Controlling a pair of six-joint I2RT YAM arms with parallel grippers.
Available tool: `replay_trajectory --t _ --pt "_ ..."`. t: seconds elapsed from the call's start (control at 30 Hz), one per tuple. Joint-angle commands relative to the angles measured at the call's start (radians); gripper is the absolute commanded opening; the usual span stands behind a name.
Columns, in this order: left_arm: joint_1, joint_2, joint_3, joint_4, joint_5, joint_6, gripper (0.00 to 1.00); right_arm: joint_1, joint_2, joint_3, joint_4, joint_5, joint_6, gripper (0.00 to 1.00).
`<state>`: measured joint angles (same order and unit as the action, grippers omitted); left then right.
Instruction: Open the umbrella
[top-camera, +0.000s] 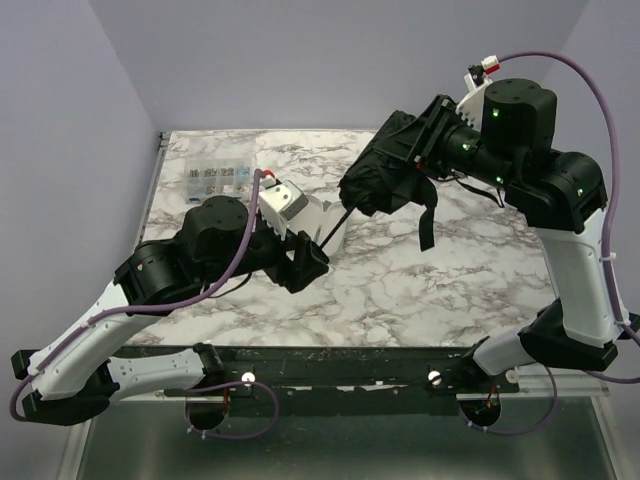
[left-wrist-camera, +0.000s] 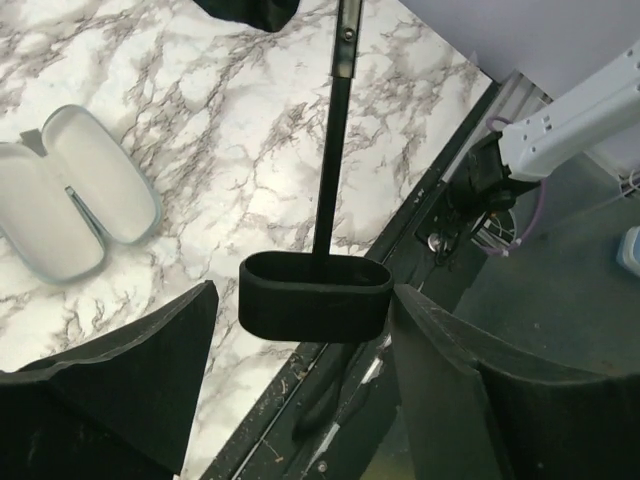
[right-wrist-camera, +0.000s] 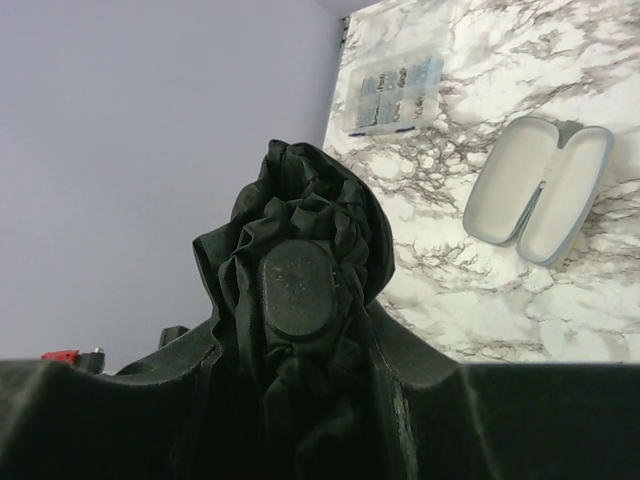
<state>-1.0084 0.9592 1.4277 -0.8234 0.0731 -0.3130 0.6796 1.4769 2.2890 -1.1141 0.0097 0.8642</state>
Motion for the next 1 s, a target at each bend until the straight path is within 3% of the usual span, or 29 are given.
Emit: replay_trajectory --t 0.0,0.2,0.37,0.57,0.73,0.97 --pt "0.007 0.061 0.120 -0.106 -0.074 -0.035 0.72 -0.005 -0.038 -0.032 0.053 -0.052 0.000 0.01" --pt "0.007 0.177 0.351 -0.131 0.002 -0.049 0.71 -0.006 -0.050 -0.091 0.083 -0.082 0.009 0.01" --pt "0.007 0.264 0.436 -0.195 0.013 -0.020 0.59 -0.006 -0.035 -0.079 0.084 -0.093 0.013 0.00" --pt "0.007 0.271 0.330 -0.208 0.024 -0.032 0.52 -0.006 -0.022 -0.052 0.070 -0.077 0.004 0.01" --pt "0.007 0.263 0.260 -0.182 -0.004 -0.042 0.34 -0.005 -0.015 -0.050 0.078 -0.080 0.008 0.01" --pt "0.007 0.282 0.235 -0.184 0.015 -0.010 0.18 -0.006 0.010 -0.040 0.076 -0.073 -0.007 0.01"
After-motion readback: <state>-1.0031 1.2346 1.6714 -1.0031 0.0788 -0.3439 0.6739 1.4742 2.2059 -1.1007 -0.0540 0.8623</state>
